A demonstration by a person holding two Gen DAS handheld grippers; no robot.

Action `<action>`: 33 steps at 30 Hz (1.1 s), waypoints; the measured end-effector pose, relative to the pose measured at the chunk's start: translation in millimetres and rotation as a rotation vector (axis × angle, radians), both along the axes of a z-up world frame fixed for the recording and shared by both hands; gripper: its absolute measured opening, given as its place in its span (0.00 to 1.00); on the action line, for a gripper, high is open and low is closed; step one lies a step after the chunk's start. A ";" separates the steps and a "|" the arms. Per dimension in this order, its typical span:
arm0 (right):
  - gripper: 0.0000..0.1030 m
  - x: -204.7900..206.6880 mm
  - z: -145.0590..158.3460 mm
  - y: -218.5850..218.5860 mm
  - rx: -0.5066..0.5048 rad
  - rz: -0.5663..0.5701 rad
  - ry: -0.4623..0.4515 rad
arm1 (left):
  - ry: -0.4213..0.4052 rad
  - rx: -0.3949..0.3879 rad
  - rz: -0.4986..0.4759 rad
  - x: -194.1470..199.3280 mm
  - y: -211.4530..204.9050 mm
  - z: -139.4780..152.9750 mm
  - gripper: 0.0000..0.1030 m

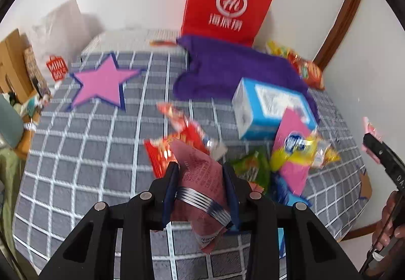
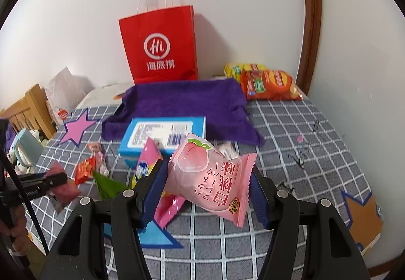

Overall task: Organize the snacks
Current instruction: 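Lift and carry both candies toward the purple towel with both tools, then lower both candies onto the purple towel and open both tools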

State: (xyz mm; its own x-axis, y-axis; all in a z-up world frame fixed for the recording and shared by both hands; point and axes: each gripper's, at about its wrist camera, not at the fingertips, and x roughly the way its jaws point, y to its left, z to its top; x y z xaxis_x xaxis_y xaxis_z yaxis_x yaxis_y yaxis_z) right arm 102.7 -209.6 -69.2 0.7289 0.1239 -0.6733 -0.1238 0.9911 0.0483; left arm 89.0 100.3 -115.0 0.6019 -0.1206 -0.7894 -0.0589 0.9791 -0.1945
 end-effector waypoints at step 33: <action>0.60 213.4 43.3 34.8 0.004 0.064 -0.046 | -0.119 0.087 -0.026 219.5 -36.4 67.1 0.33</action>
